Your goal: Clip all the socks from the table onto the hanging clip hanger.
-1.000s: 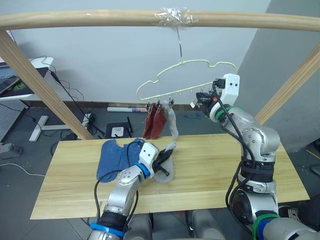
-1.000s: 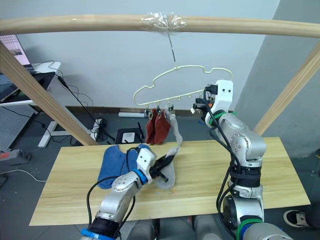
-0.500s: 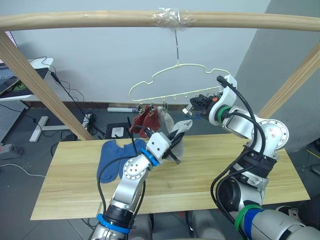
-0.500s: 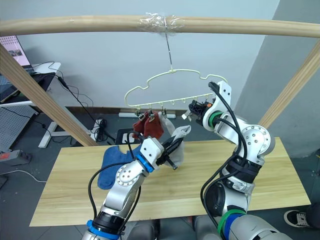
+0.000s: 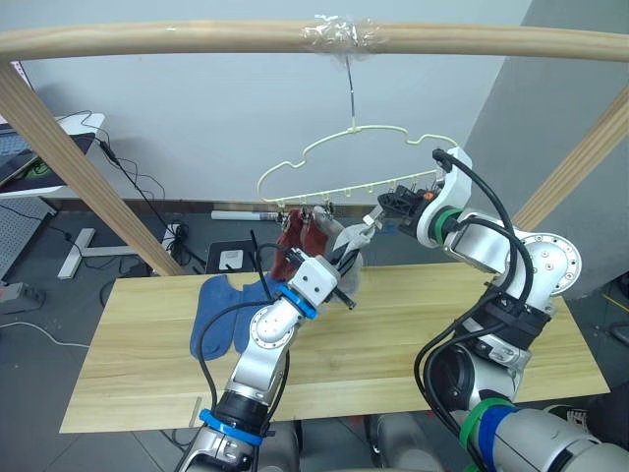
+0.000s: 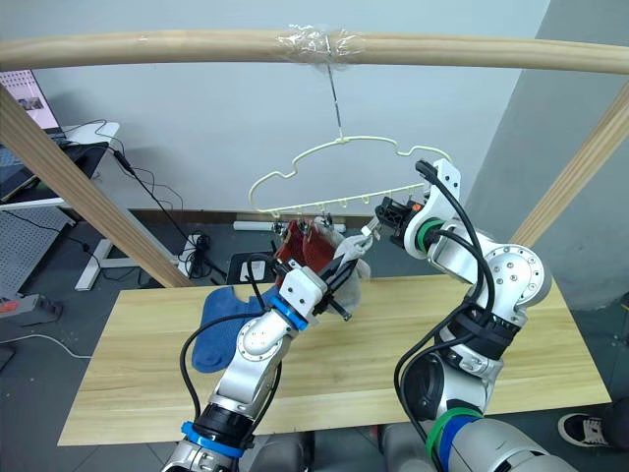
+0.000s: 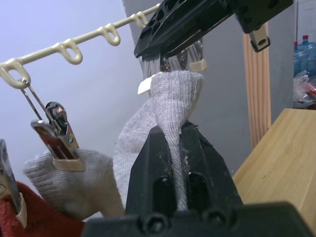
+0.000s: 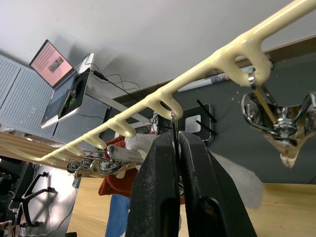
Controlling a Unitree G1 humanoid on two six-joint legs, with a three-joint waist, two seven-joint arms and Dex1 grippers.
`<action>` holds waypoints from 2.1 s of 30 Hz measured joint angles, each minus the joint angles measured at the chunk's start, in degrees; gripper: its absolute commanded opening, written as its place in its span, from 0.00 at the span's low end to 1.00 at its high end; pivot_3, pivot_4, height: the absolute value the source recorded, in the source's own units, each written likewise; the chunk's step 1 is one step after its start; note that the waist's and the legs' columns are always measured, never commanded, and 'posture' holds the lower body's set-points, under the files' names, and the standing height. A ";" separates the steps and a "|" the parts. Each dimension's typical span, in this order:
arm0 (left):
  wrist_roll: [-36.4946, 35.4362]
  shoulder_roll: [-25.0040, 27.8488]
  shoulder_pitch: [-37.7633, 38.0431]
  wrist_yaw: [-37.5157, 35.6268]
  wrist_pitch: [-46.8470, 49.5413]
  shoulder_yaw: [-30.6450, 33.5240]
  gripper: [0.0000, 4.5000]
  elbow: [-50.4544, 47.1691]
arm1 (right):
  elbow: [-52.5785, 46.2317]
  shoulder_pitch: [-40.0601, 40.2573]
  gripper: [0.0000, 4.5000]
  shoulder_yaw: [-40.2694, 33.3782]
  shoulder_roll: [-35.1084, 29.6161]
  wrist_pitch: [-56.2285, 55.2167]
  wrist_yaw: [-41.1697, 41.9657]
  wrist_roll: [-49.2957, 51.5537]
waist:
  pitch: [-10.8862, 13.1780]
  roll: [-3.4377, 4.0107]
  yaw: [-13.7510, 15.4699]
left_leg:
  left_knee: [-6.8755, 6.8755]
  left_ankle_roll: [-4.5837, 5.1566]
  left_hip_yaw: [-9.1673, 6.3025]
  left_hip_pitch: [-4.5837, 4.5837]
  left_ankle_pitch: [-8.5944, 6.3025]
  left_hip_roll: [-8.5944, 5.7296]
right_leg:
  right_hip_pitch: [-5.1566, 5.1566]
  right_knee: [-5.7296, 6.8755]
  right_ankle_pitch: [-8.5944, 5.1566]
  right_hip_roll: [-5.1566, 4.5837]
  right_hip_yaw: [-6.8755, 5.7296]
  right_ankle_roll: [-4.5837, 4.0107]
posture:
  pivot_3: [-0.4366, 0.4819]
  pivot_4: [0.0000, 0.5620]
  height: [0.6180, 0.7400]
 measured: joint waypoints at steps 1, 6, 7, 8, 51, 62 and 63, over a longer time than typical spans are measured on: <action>0.04 0.00 -0.15 0.01 -0.11 0.00 0.00 0.12 | -0.19 -0.01 0.00 -0.11 0.02 0.16 -0.01 -0.02 | 0.00 0.00 0.00 | 0.00 0.00 0.00 0.00 0.00 0.00 | 0.00 0.00 0.00 0.00 0.00 0.00 | 0.33 0.32 1.00; 0.52 -0.02 -1.53 0.21 -1.20 -0.06 0.00 1.55 | -0.61 -0.03 0.00 -0.38 0.07 0.50 -0.18 -0.02 | 0.00 0.00 -0.02 | 0.00 0.00 0.00 0.00 0.00 0.00 | 0.00 0.00 0.00 0.00 0.00 0.00 | 0.33 0.33 1.00; 0.59 -0.02 -1.62 0.28 -1.23 -0.06 0.00 1.60 | -0.62 -0.03 0.00 -0.37 0.07 0.50 -0.25 -0.02 | 0.00 0.00 -0.02 | -0.01 0.00 0.00 0.00 0.00 0.00 | 0.00 0.00 0.00 0.00 -0.01 0.00 | 0.34 0.33 1.00; 0.73 -0.02 -1.77 0.40 -1.26 -0.06 0.00 1.65 | -0.62 -0.03 0.00 -0.35 0.07 0.50 -0.38 -0.01 | 0.00 0.00 -0.02 | -0.01 0.00 -0.01 0.00 0.00 0.00 | 0.00 0.00 0.00 0.00 -0.01 0.00 | 0.34 0.32 1.00; -9.99 10.94 6.96 -2.82 35.81 4.82 0.96 -14.94 | -15.97 37.24 0.92 33.06 -24.09 -34.85 17.18 -7.40 | 0.07 0.11 -3.10 | 0.12 0.01 0.02 -0.67 0.00 0.02 | -0.71 0.08 0.01 0.05 0.05 0.09 | 0.38 0.31 1.00; -21.67 16.40 9.68 -8.31 41.17 15.44 0.96 -29.75 | -6.21 38.73 0.64 41.10 -21.02 -61.54 13.22 -25.75 | 0.06 0.08 -1.15 | 0.09 0.00 0.01 -0.66 0.00 0.07 | -0.73 0.10 0.01 0.06 0.03 0.09 | 0.42 0.30 1.00; -22.78 16.50 9.87 -8.54 41.22 16.15 0.96 -30.61 | -5.34 38.06 0.60 41.08 -20.05 -62.85 13.00 -26.18 | 0.06 0.08 -0.95 | 0.09 0.00 0.02 -0.66 0.00 0.06 | -0.73 0.10 0.01 0.06 0.04 0.09 | 0.44 0.29 1.00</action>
